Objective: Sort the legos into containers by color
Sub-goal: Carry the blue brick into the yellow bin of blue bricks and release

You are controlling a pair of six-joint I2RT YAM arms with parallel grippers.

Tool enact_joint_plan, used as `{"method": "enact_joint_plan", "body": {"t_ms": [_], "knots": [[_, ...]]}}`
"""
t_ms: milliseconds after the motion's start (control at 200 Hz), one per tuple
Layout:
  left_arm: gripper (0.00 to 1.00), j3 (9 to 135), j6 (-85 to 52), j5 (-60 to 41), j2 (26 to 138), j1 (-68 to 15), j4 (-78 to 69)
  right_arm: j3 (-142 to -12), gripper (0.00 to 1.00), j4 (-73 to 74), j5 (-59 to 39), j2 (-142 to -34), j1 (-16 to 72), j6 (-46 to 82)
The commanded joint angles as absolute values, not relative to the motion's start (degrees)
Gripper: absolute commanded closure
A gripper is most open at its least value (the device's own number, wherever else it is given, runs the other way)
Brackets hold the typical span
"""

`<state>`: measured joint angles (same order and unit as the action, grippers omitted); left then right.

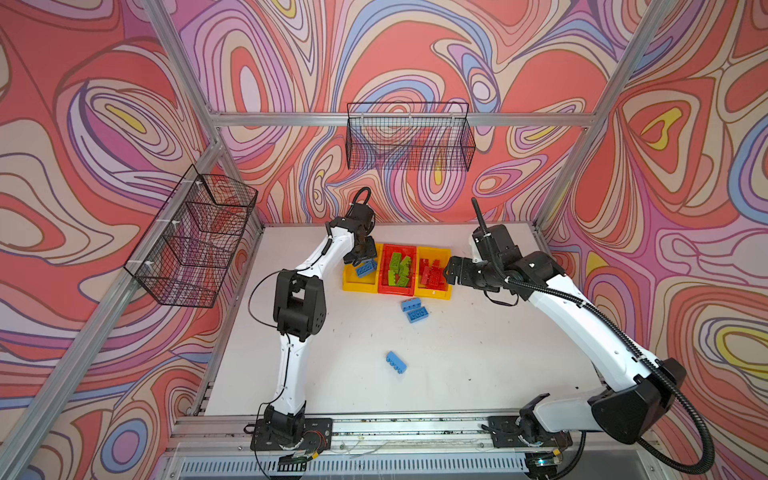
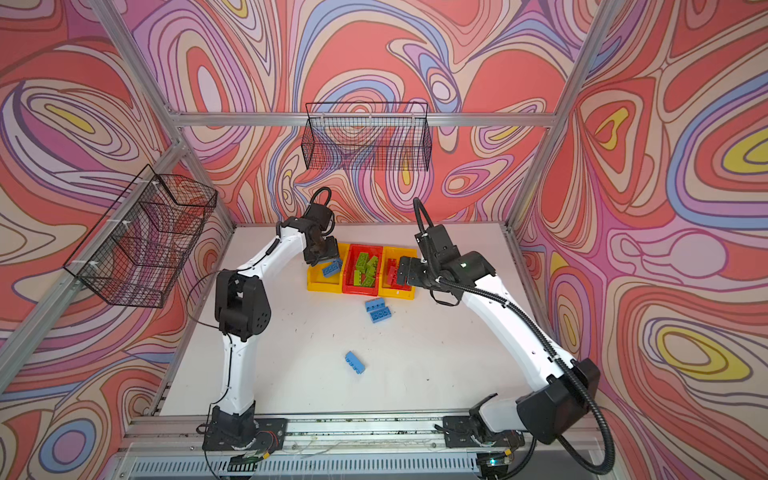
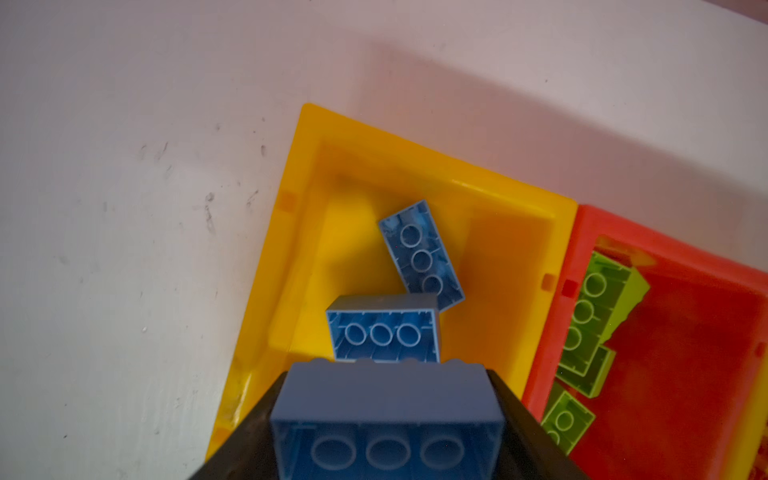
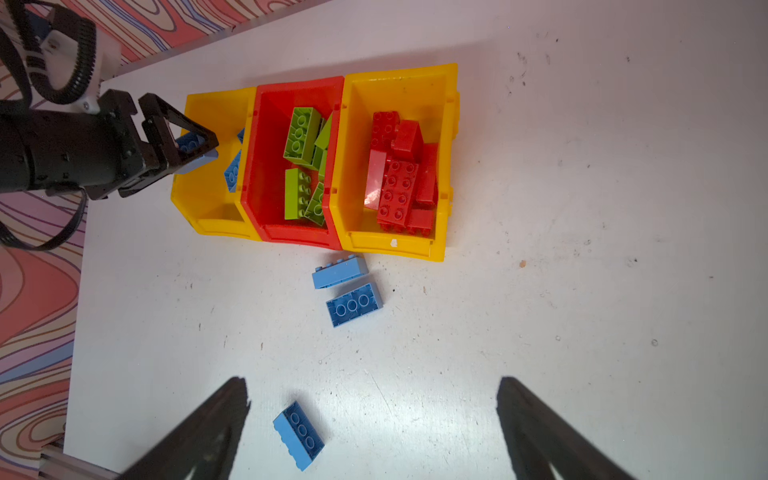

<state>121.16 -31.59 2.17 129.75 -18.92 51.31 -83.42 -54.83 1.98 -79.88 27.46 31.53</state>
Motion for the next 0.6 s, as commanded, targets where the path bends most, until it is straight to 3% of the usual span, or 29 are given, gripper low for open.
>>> {"method": "enact_joint_plan", "body": {"t_ms": [0, 280, 481, 596], "knots": [[0.4, 127.0, -32.0, 1.4, 133.4, -18.0, 56.1, -85.2, 0.02, -55.2, 4.7, -81.2, 27.8, 32.6], [0.15, 133.4, -34.1, -2.5, 137.3, -15.5, 57.9, -88.0, 0.02, -56.2, 5.9, -84.0, 27.7, 32.7], [0.11, 126.8, -35.8, -5.7, 131.9, -15.6, 56.3, -88.3, 0.02, -56.4, 4.8, -84.7, 27.7, 32.0], [0.11, 115.3, -36.8, -6.8, 123.7, -15.9, 51.7, -87.7, 0.02, -56.4, 4.1, -84.2, 27.7, 31.2]]}}
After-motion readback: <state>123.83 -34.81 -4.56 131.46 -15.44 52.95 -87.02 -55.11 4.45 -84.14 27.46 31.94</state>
